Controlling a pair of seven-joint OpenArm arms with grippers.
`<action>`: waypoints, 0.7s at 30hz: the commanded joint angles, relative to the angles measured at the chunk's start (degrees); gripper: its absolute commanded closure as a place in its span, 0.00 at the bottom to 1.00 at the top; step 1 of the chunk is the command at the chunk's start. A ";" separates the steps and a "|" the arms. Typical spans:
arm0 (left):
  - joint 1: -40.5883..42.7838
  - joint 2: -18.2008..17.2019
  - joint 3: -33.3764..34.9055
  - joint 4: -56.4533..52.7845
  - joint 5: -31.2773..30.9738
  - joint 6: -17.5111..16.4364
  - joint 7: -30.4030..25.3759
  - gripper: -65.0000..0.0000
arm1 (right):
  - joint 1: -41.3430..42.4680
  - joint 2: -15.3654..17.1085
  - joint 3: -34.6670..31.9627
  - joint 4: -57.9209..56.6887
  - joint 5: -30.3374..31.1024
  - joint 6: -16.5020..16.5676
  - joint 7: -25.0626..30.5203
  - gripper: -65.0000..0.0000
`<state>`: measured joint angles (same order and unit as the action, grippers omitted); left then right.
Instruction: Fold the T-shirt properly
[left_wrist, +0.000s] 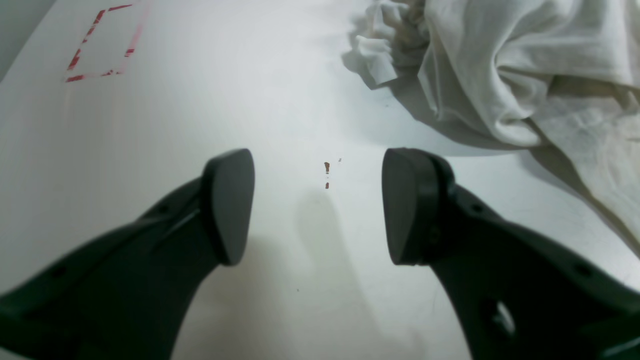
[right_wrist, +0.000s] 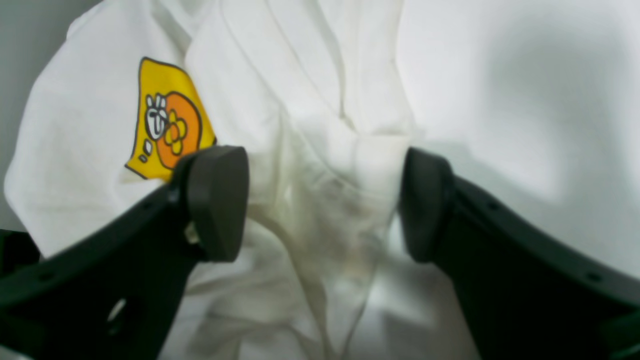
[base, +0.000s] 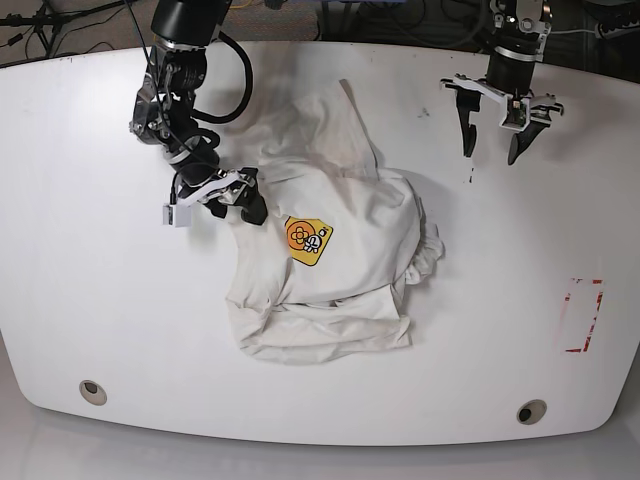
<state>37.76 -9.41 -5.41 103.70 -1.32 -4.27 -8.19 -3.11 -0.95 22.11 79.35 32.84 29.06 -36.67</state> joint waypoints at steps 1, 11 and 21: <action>0.26 -0.30 -0.17 0.78 -0.13 0.27 -1.44 0.41 | 0.78 0.20 -0.09 -0.10 -2.03 -0.97 -2.41 0.32; 0.18 -0.30 -0.17 0.78 -0.13 0.27 -1.44 0.41 | 1.05 0.64 -3.87 -0.19 -2.11 -1.32 -2.32 0.52; -1.76 -0.13 -0.17 0.78 -0.22 0.27 -1.35 0.41 | 1.05 1.26 -4.04 -0.19 -2.11 -1.32 -2.32 0.98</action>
<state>36.34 -9.28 -5.43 103.53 -1.32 -4.27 -8.14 -2.63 -0.21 18.00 78.61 31.11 28.01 -38.83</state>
